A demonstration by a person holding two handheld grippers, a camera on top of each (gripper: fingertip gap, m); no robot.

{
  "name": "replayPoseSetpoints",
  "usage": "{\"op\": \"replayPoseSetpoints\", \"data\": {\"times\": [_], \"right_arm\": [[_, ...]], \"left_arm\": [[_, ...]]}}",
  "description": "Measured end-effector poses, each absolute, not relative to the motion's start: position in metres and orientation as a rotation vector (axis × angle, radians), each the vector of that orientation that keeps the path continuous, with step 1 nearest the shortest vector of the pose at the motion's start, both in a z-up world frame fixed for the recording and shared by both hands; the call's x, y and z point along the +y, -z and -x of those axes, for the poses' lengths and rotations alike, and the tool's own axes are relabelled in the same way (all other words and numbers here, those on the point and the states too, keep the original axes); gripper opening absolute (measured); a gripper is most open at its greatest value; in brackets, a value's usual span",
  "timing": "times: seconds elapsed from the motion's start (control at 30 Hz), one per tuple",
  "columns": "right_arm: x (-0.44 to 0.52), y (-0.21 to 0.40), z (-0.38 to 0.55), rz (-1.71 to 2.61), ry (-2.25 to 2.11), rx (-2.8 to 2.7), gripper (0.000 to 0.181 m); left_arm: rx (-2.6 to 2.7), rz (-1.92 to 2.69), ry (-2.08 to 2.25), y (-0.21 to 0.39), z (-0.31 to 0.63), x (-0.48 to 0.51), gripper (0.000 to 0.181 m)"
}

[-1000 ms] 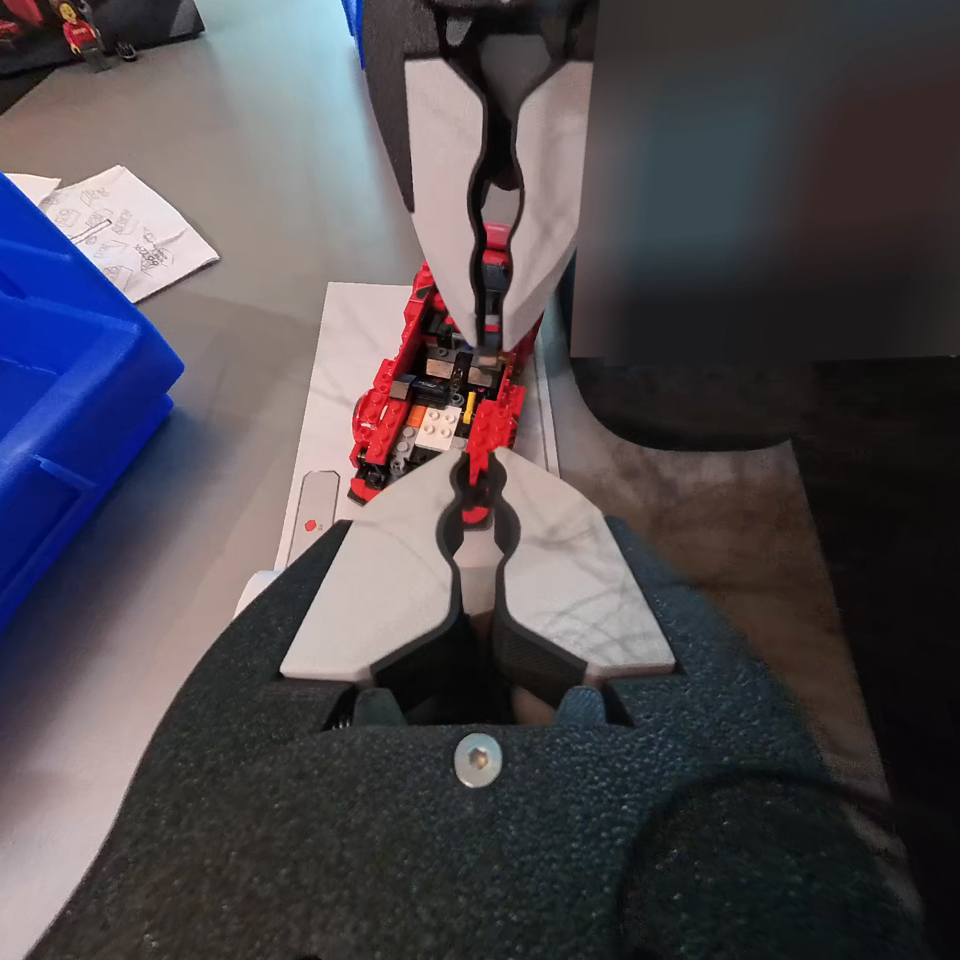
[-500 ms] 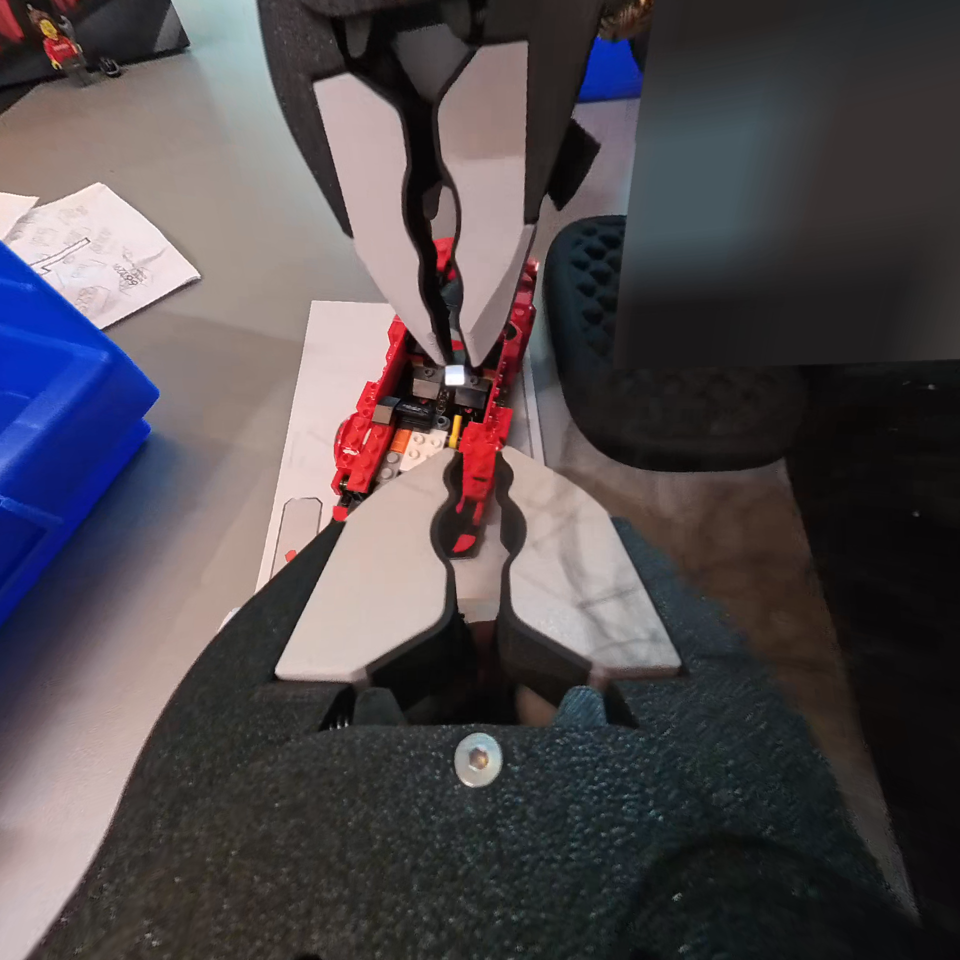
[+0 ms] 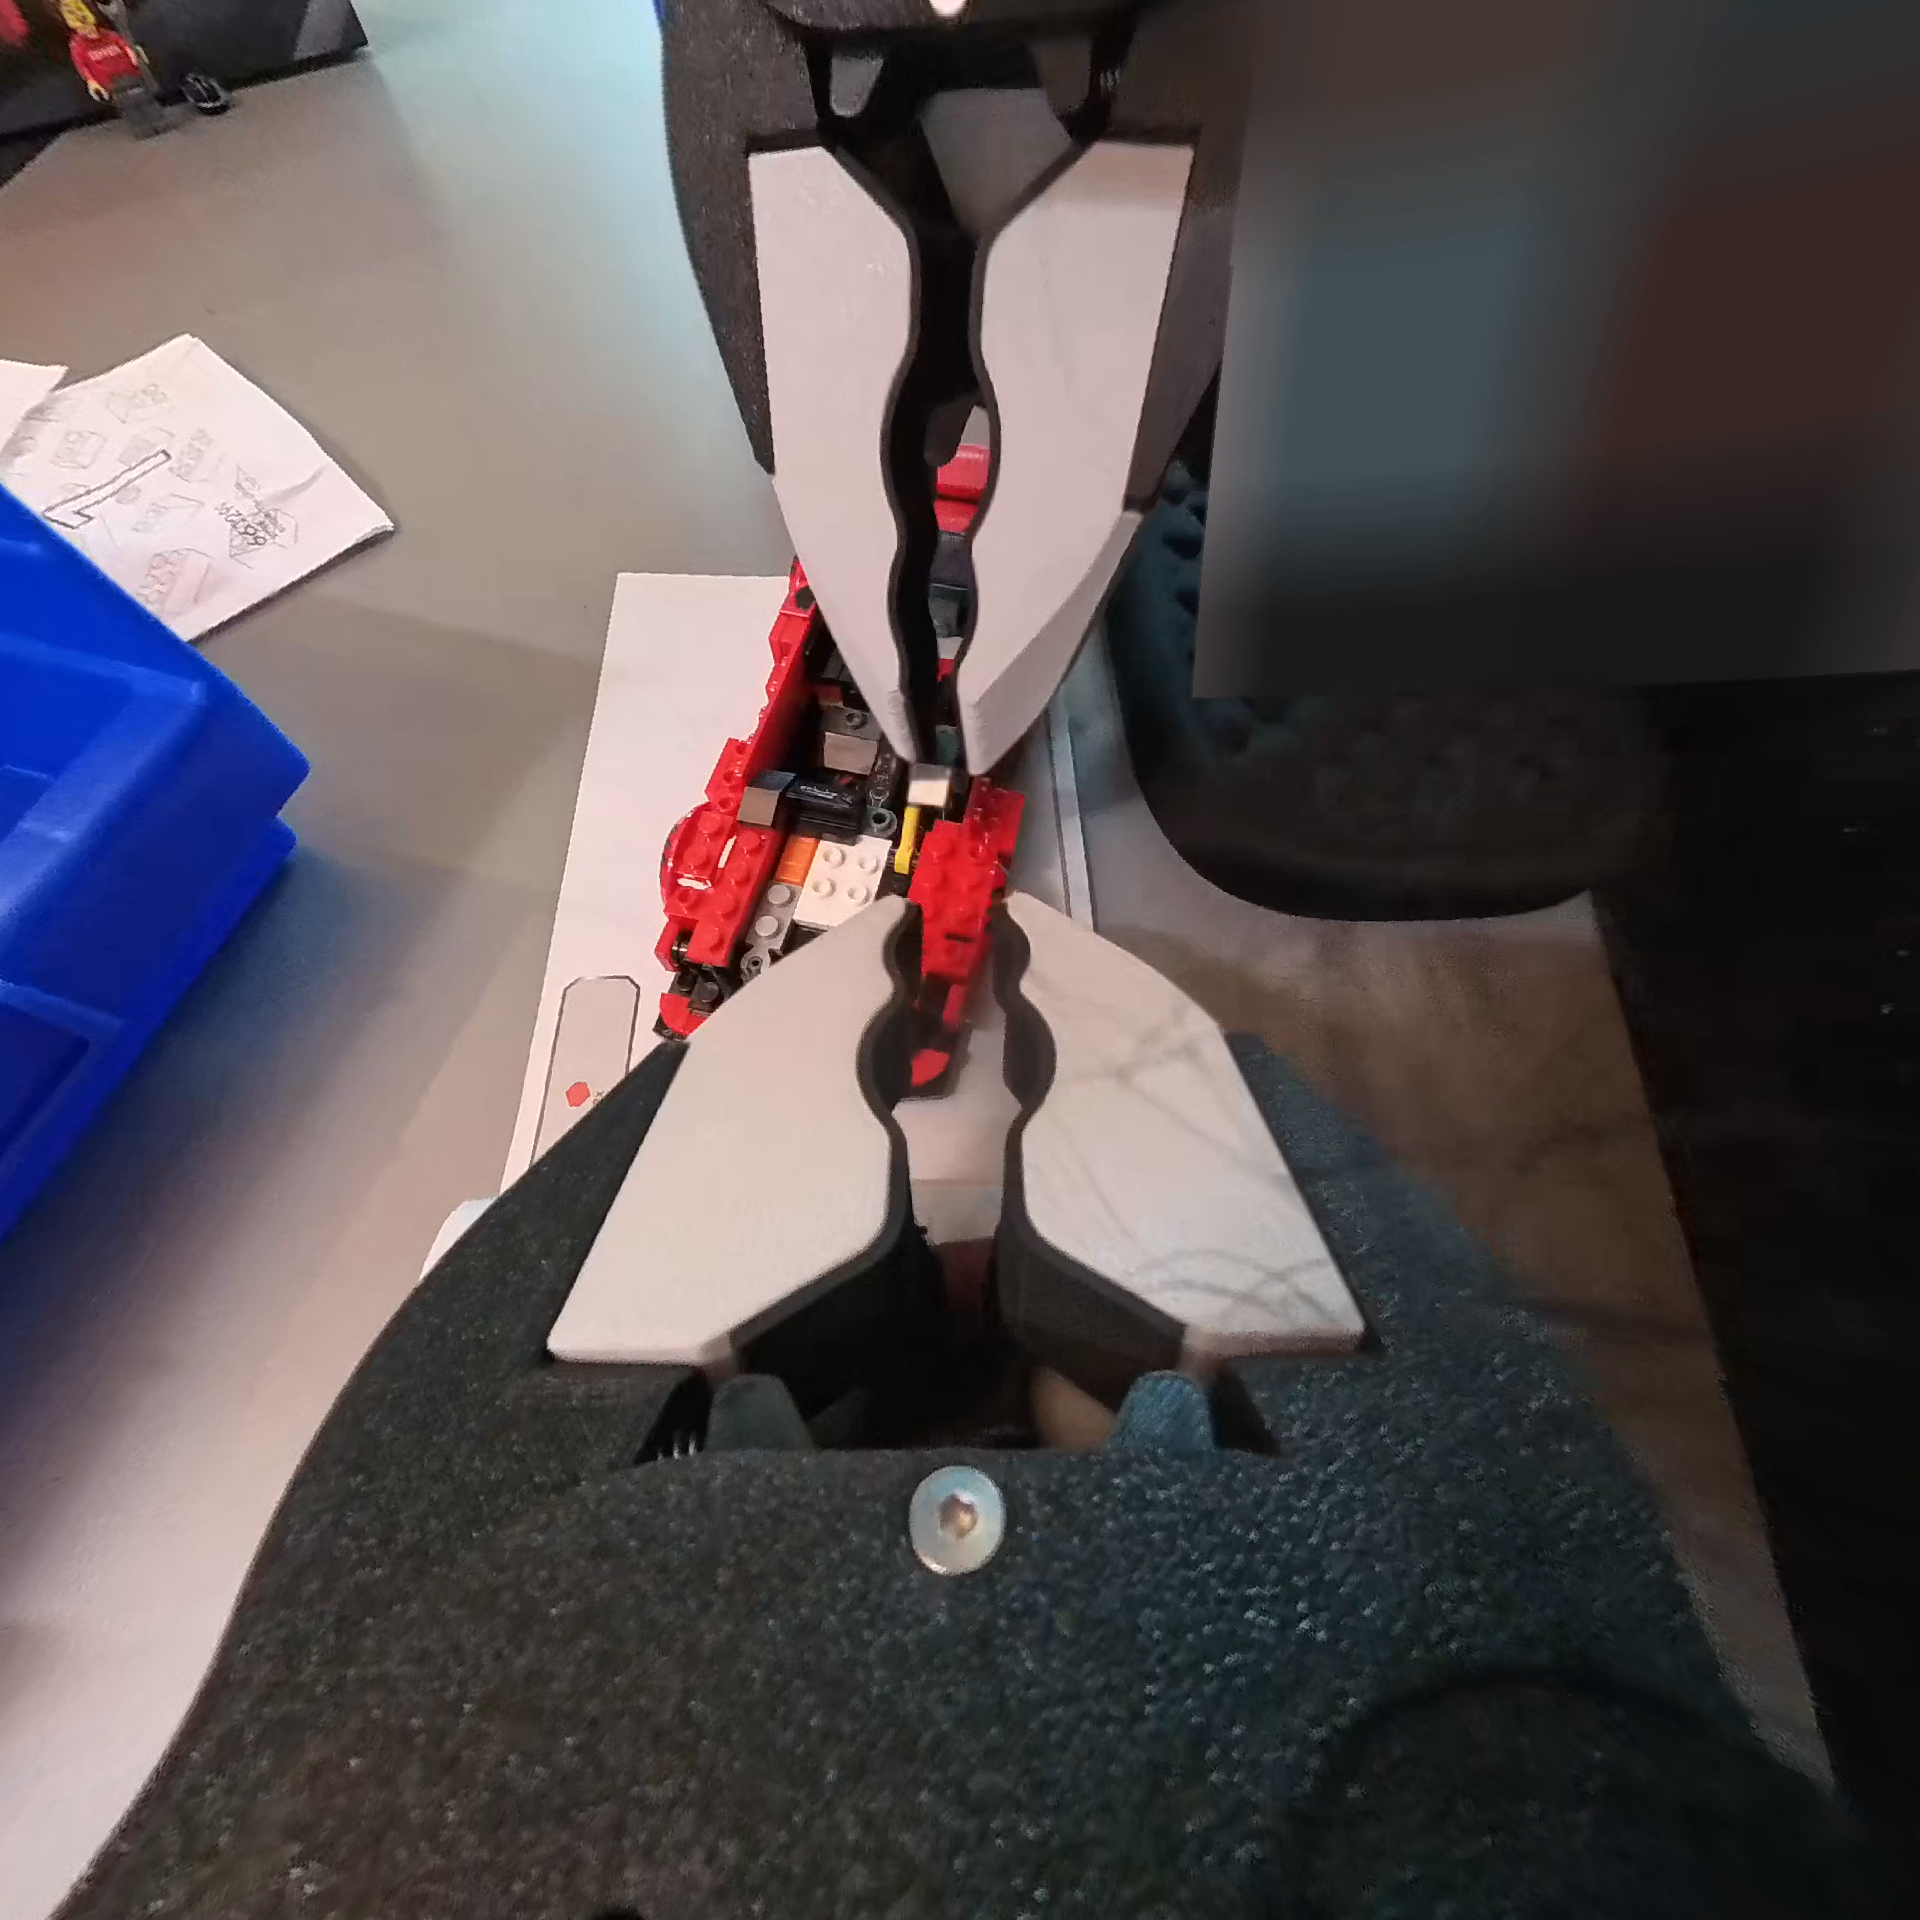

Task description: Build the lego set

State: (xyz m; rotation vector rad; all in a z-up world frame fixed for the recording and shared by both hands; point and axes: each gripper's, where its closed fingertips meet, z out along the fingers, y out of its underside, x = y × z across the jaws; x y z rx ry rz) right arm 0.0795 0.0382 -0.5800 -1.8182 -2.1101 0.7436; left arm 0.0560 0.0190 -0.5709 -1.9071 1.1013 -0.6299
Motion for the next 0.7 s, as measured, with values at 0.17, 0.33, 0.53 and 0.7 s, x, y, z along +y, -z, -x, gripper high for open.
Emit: {"op": "replayPoseSetpoints", "data": {"times": [0.17,0.33,0.53,0.7], "right_arm": [[0.038,0.580,-0.079,1.811,-0.737,-2.185,0.008],[0.036,0.580,-0.075,1.784,-0.731,-2.241,0.008],[0.038,0.577,-0.075,1.764,-0.761,-2.210,0.008],[0.038,0.579,-0.076,1.739,-0.782,-2.204,0.008]], "left_arm": [[1.112,1.893,0.634,0.568,-0.059,0.021,0.011],[1.079,1.926,0.627,0.570,-0.065,0.034,0.010],[1.150,1.947,0.607,0.576,-0.072,0.038,0.010],[1.172,1.934,0.606,0.578,-0.075,0.038,0.007]]}}
